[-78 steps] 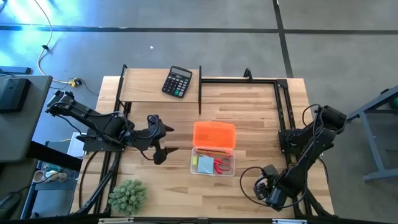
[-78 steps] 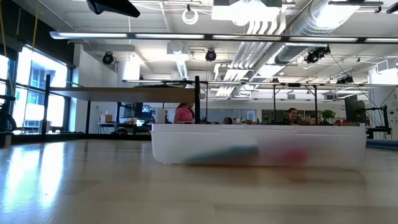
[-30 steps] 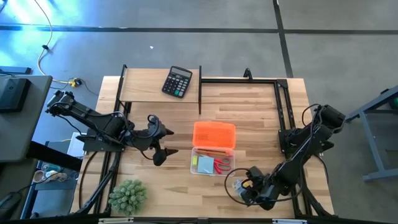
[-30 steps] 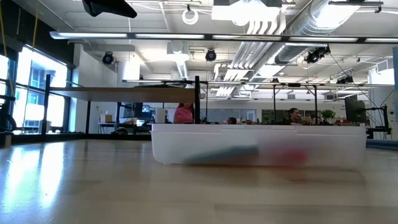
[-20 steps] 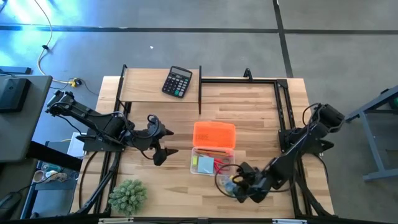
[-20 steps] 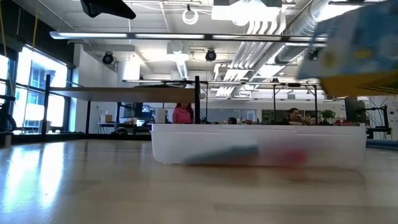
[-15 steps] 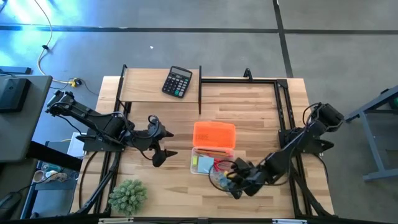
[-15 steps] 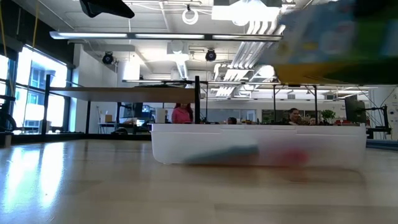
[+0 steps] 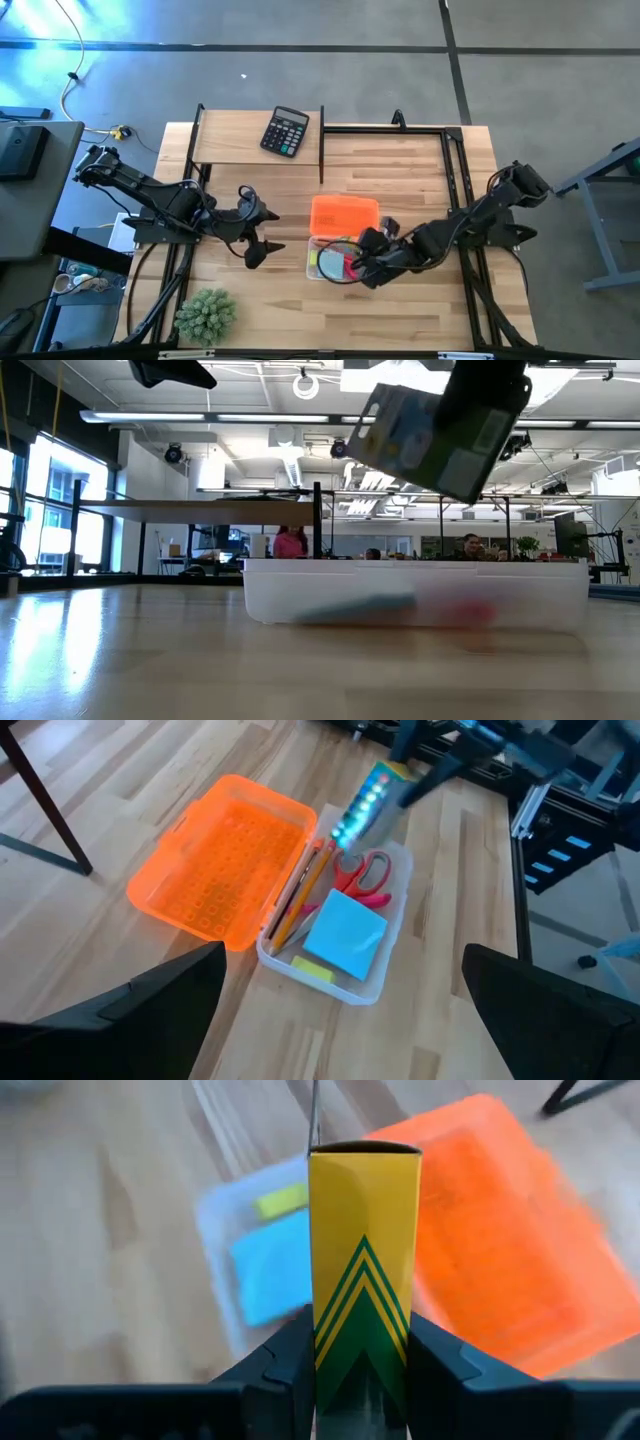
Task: Pack school essentials
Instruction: Put the crayons box into the supply box
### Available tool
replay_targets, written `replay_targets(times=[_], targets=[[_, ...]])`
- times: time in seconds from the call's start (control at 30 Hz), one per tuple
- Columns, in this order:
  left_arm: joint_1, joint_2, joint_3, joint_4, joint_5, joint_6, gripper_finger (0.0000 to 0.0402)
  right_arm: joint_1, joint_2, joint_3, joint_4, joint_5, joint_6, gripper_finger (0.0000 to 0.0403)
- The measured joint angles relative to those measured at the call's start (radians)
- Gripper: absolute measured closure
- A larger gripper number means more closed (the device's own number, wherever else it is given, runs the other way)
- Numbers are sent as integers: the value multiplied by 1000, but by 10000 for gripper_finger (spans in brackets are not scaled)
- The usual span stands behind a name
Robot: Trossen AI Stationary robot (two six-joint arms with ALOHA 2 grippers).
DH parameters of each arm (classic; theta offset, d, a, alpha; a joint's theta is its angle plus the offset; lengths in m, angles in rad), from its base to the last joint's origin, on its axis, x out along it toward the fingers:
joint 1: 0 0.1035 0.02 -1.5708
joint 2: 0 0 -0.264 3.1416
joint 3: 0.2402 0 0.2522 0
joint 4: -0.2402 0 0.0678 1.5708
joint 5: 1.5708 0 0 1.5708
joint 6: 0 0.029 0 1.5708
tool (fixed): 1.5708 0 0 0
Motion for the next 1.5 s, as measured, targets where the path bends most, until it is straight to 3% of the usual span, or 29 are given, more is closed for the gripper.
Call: replay_targets(times=[0.17, 0.3, 0.7, 1.17, 1.5], targets=[[0, 0, 0, 0, -4, 14, 5, -1, 45, 0, -32, 33, -175, 300], [0, 0, 0, 0, -5, 24, 5, 0, 93, 16, -60, 39, -212, 300], [0, 0, 0, 0, -9, 19, 5, 7, 306, 351, -418, 141, -336, 300], [0, 0, 0, 1, -11, 37, 5, 27, 434, 366, -428, 226, -257, 300], [0, 0, 0, 1, -8, 37, 5, 20, 512, 365, -430, 223, -246, 300]])
